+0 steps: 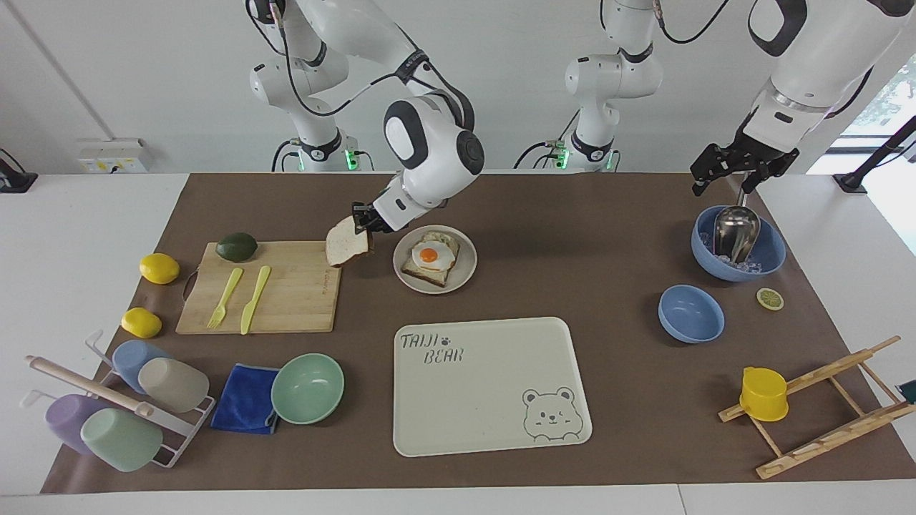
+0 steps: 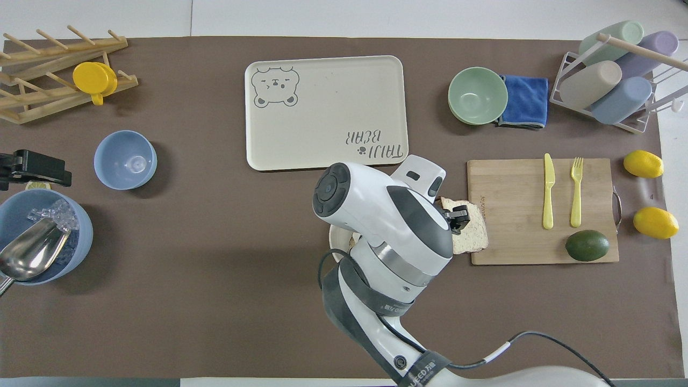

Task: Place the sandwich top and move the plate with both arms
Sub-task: 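Carry the bread slice over the plate and lower it onto the egg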

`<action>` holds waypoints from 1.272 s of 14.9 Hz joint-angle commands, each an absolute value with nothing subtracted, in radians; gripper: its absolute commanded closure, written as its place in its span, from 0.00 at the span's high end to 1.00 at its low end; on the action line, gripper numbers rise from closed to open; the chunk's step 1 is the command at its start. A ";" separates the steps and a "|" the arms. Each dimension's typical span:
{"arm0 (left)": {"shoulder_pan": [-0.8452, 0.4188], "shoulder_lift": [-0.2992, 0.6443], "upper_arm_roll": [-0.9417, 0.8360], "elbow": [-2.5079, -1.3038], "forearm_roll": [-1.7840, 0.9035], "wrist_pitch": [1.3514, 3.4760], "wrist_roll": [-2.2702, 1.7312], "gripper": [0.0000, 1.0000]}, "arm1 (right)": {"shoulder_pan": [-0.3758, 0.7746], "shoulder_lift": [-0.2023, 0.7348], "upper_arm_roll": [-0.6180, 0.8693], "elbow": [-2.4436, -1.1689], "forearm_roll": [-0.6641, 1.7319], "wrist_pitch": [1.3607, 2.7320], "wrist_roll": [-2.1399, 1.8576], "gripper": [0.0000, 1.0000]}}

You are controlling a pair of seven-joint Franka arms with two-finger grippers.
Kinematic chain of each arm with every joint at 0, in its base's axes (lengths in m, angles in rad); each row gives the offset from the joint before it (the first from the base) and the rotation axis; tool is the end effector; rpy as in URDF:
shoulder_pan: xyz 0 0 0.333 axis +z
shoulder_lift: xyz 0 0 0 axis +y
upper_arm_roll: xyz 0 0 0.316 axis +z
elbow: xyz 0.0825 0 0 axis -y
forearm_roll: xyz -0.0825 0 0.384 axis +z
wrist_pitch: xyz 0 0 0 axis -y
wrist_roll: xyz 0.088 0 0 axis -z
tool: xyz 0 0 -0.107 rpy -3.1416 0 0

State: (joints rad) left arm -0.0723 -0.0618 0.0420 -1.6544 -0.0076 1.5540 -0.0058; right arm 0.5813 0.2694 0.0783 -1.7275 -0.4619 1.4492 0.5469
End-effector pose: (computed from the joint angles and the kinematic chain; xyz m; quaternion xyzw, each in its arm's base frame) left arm 0.5321 -0.0163 0.6173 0.9997 -0.0123 -0.0194 0.0047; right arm 0.4856 0.3067 0.4054 0.9361 0.0889 -0.0938 0.3271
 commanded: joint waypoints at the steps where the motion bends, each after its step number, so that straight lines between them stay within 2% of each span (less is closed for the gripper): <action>1: -0.077 -0.066 0.046 -1.652 0.002 1.536 0.000 1.00 | 0.603 0.278 0.087 -1.689 -0.486 1.456 0.538 0.00; 6: -0.071 -0.066 0.046 -1.652 0.002 1.545 0.002 1.00 | 0.624 0.299 0.098 -1.704 -0.347 1.612 0.617 0.00; 15: -0.034 -0.066 0.046 -1.652 0.005 1.552 0.000 1.00 | 0.653 0.328 0.103 -1.726 -0.275 1.716 0.618 0.00; 19: -0.029 -0.066 0.048 -1.652 0.005 1.557 0.003 1.00 | 0.646 0.318 0.103 -1.790 -0.233 1.811 0.653 0.00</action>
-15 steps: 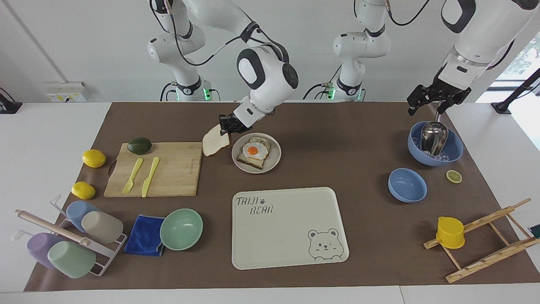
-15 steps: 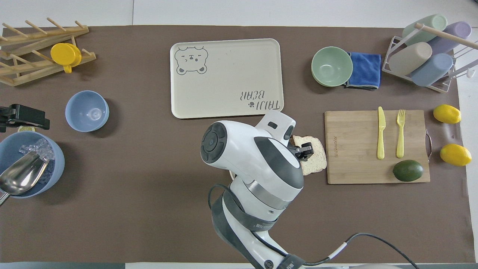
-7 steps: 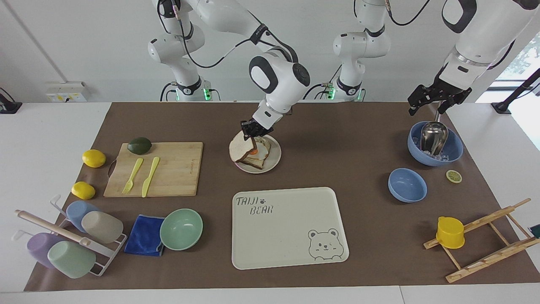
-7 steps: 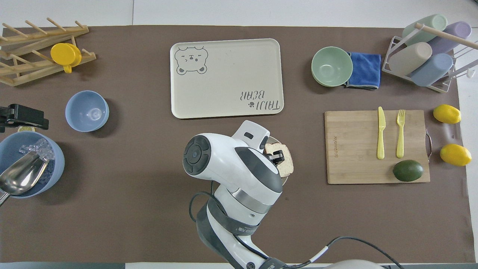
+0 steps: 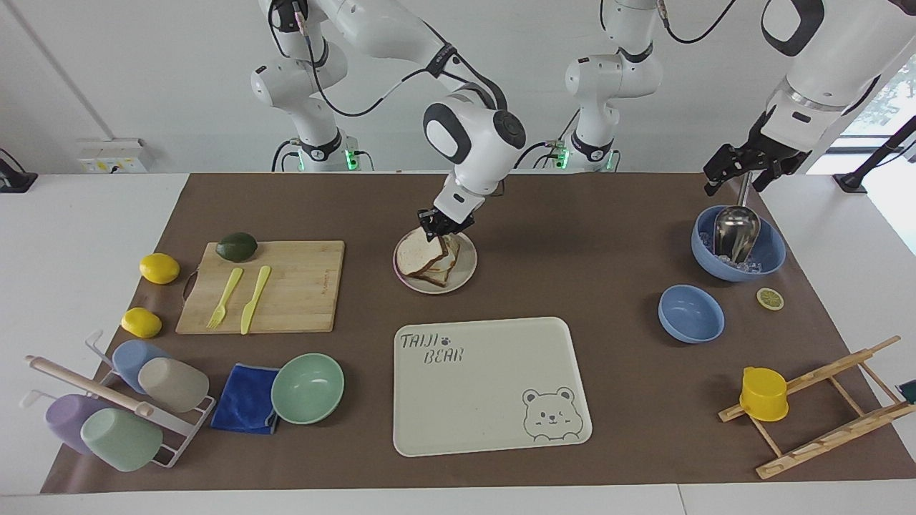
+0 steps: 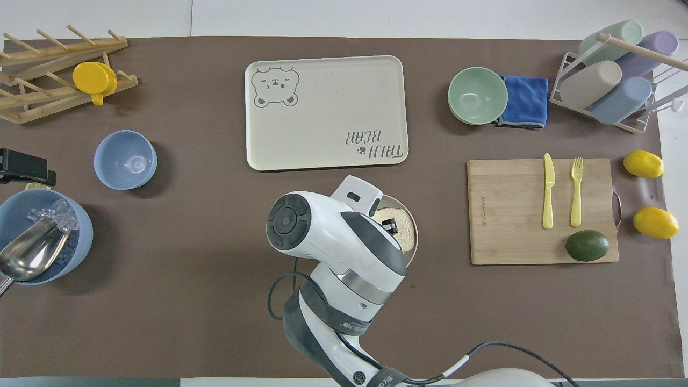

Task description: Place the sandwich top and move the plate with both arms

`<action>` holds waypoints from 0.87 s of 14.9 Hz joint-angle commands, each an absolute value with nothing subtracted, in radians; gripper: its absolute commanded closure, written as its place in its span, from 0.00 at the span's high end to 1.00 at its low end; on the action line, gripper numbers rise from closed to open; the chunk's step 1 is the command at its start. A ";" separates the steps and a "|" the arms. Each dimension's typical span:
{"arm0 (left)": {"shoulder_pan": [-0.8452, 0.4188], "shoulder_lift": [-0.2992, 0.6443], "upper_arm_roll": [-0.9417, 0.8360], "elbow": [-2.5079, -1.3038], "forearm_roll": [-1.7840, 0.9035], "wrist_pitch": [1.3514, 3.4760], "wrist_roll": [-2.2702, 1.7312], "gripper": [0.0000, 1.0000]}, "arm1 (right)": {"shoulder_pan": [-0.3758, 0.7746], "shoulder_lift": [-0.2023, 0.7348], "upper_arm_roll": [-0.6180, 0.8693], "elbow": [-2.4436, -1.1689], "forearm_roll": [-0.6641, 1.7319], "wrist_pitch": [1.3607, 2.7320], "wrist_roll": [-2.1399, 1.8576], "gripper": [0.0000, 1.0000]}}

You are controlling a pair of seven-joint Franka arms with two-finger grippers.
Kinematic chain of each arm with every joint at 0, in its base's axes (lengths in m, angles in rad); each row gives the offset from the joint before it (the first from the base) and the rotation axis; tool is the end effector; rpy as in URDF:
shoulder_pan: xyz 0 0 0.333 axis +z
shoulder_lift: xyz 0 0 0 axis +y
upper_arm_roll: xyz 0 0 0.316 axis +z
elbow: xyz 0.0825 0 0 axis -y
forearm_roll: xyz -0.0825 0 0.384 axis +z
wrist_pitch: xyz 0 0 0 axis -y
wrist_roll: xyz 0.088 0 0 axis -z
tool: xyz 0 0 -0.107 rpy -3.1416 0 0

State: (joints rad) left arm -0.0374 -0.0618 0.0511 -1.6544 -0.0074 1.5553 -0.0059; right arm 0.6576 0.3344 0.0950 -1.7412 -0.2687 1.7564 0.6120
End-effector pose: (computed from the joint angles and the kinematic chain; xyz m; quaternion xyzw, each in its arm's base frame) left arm 0.5325 0.0073 0.6174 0.9998 0.0097 -0.0187 0.0054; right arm 0.4635 0.3960 0.3646 0.9749 0.1139 -0.0517 0.1843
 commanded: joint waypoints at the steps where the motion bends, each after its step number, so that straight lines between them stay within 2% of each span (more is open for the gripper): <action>1: -0.026 -0.066 0.048 -1.652 0.005 1.555 0.000 1.00 | 0.647 0.316 0.103 -1.802 -0.227 1.825 0.655 0.00; 4: -0.032 -0.066 0.046 -1.654 0.005 1.557 0.000 1.00 | 0.649 0.314 0.104 -1.815 -0.224 1.851 0.653 0.00; 5: -0.035 -0.066 0.046 -1.655 0.005 1.560 -0.002 1.00 | 0.649 0.314 0.104 -1.815 -0.224 1.852 0.652 0.23; 6: -0.038 -0.066 0.046 -1.655 0.005 1.559 -0.002 1.00 | 0.650 0.314 0.104 -1.815 -0.224 1.853 0.652 0.42; 7: -0.038 -0.066 0.046 -1.655 0.005 1.555 0.000 1.00 | 0.652 0.314 0.104 -1.813 -0.224 1.853 0.652 0.50; 11: -0.026 -0.067 0.046 -1.663 0.005 1.562 0.003 1.00 | 0.658 0.314 0.106 -1.792 -0.225 1.855 0.650 0.71; 13: -0.026 -0.078 0.046 -1.672 0.005 1.560 -0.002 1.00 | 0.655 0.313 0.121 -1.734 -0.181 1.848 0.650 0.83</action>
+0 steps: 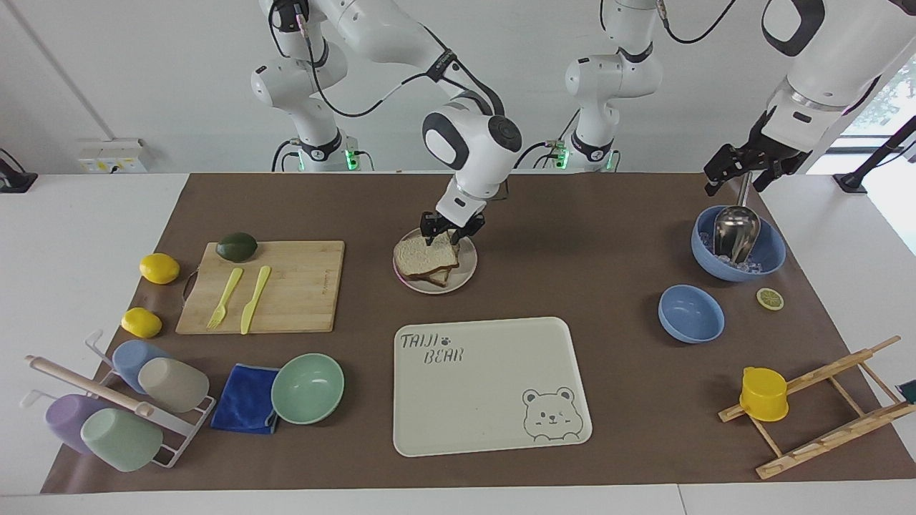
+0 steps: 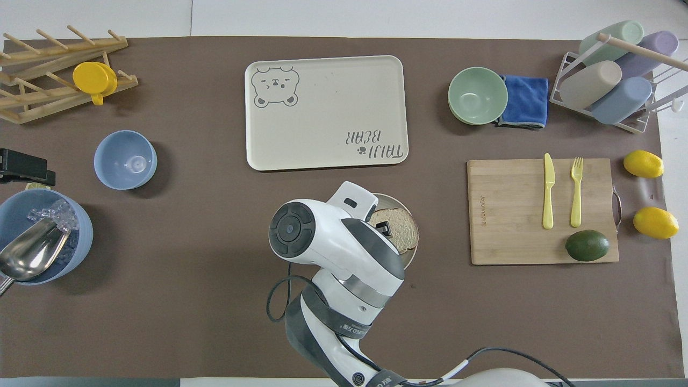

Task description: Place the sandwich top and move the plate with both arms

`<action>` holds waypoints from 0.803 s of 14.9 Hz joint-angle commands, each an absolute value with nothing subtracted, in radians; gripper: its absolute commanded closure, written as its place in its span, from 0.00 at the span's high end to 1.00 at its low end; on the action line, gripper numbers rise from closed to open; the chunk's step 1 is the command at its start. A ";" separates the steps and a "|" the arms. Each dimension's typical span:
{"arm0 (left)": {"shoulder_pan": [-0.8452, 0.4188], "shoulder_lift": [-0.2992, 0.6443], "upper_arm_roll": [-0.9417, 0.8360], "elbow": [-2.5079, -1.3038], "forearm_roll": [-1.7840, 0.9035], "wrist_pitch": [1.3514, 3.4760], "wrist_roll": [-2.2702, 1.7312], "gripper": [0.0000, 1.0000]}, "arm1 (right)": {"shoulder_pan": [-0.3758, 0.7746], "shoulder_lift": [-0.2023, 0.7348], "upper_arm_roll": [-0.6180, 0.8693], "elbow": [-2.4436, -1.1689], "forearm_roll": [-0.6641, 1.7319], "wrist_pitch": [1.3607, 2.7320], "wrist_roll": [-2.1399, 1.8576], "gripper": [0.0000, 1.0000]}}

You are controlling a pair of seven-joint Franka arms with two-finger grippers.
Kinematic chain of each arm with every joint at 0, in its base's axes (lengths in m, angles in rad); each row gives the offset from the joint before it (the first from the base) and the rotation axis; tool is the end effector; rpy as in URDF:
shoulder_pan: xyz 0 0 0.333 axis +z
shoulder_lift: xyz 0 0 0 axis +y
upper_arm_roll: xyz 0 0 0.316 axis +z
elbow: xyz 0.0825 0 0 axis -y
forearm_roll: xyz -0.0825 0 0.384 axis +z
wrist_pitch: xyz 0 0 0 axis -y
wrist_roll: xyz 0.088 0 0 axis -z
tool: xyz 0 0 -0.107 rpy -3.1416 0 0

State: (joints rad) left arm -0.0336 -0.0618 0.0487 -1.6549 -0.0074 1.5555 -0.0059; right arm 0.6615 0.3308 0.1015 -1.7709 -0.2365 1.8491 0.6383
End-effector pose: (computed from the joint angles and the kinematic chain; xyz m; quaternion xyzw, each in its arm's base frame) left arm 0.5324 0.0080 0.6171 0.9998 0.0104 -0.0188 0.0053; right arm 0.4587 0.4073 0.3584 0.9822 0.1071 -0.0354 0.1501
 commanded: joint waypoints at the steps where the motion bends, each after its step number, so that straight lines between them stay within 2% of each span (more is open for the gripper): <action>1: -0.026 -0.078 0.046 -1.672 0.005 1.560 -0.002 1.00 | 0.644 0.307 0.124 -1.709 -0.142 1.845 0.647 0.83; 3: -0.032 -0.078 0.046 -1.672 0.005 1.559 -0.005 1.00 | 0.573 0.252 0.124 -1.680 -0.115 1.838 0.600 0.91; 4: -0.037 -0.080 0.046 -1.677 0.005 1.560 -0.008 1.00 | 0.525 0.223 0.126 -1.672 -0.109 1.833 0.547 1.00; 9: -0.055 -0.106 0.034 -1.758 -0.001 1.667 -0.115 1.00 | 0.345 0.106 0.121 -1.622 -0.084 1.642 0.362 1.00; 12: -0.124 -0.107 0.031 -1.821 -0.090 1.738 -0.153 1.00 | 0.252 0.034 0.117 -1.600 -0.071 1.542 0.266 1.00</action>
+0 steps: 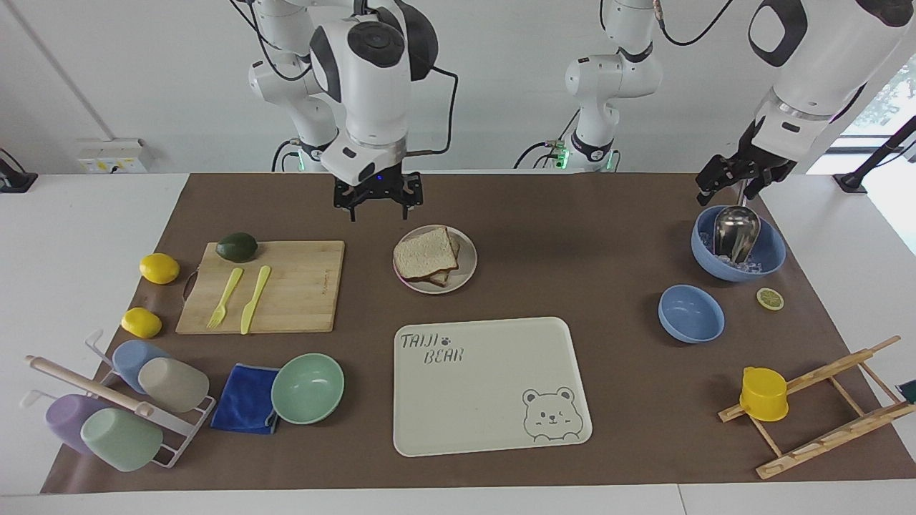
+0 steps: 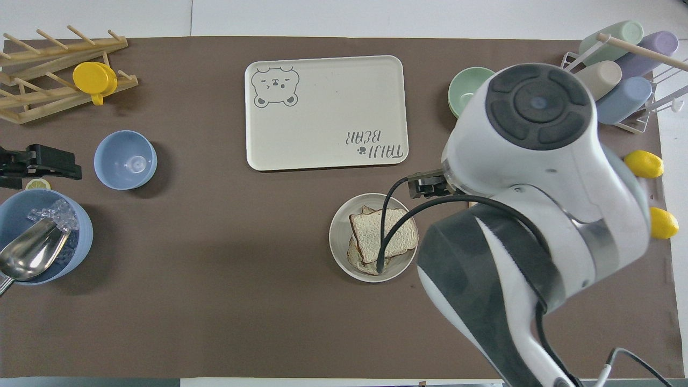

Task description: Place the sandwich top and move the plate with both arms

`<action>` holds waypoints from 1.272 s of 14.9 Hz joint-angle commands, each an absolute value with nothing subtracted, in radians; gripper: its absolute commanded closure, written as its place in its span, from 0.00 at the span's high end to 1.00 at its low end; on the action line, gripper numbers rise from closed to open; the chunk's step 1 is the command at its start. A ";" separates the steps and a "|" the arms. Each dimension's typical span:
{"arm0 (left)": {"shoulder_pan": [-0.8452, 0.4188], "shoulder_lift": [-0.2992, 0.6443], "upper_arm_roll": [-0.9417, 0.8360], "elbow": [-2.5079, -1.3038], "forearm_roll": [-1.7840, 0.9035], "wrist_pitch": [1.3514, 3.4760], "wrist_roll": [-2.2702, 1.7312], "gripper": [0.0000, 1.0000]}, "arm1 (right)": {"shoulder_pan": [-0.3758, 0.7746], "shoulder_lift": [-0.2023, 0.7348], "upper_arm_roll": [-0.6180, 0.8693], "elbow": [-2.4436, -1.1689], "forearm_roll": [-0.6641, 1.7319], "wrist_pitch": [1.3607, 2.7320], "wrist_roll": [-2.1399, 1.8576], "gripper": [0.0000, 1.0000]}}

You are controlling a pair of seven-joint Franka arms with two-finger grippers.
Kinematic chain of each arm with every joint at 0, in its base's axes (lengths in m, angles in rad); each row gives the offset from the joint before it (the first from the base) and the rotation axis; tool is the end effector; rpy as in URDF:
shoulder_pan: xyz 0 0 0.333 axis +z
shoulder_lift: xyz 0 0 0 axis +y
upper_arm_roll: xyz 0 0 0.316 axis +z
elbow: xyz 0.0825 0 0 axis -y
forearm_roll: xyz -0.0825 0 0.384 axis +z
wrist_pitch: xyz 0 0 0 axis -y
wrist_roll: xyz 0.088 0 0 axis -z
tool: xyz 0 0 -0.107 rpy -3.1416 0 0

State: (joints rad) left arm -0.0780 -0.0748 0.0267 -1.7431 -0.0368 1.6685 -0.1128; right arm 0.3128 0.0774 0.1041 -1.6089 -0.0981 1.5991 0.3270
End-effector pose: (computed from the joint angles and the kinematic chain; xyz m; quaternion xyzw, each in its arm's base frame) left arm 0.5360 -0.0307 0.5921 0.9993 0.0325 -0.0015 0.0193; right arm 0.5316 0.2220 0.5658 0.9969 0.0484 -0.0240 0.0576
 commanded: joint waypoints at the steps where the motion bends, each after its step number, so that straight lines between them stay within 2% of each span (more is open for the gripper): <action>1: -0.136 -0.097 0.031 -1.830 -0.147 1.762 -0.153 1.00 | 0.215 0.022 0.117 -1.580 -0.072 1.502 0.217 1.00; 3: -0.165 -0.083 0.031 -1.888 -0.257 1.851 -0.152 1.00 | 0.143 0.017 0.114 -1.527 -0.074 1.421 0.129 1.00; 5: -0.251 -0.080 0.031 -1.972 -0.322 1.974 -0.158 1.00 | 0.097 0.015 0.112 -1.516 -0.080 1.381 0.112 1.00; 7: -0.320 -0.039 0.031 -2.014 -0.345 2.043 -0.158 1.00 | 0.075 -0.003 0.104 -1.546 -0.075 1.391 0.110 1.00; 11: -0.475 0.064 0.031 -2.084 -0.391 2.201 -0.160 1.00 | -0.050 -0.008 0.104 -1.572 -0.060 1.387 0.043 1.00; 14: -0.547 0.070 0.029 -2.195 -0.478 2.380 -0.155 1.00 | -0.058 -0.044 0.101 -1.636 -0.061 1.391 0.048 1.00; 16: -0.593 0.121 0.031 -2.192 -0.482 2.420 -0.153 1.00 | -0.063 -0.051 0.103 -1.652 -0.060 1.410 0.041 1.00; 17: -0.609 0.132 0.029 -2.194 -0.486 2.445 -0.155 1.00 | -0.060 -0.045 0.103 -1.658 -0.051 1.472 0.041 1.00; 19: -0.632 0.146 0.031 -2.194 -0.509 2.456 -0.153 1.00 | 0.018 -0.002 0.021 -1.640 -0.040 1.451 0.043 1.00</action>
State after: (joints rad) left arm -0.5978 0.1361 0.0137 -2.1830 -0.4781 2.4203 -0.1581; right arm -0.0366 -0.0127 0.0881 -1.6196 -0.0702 1.4405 0.0577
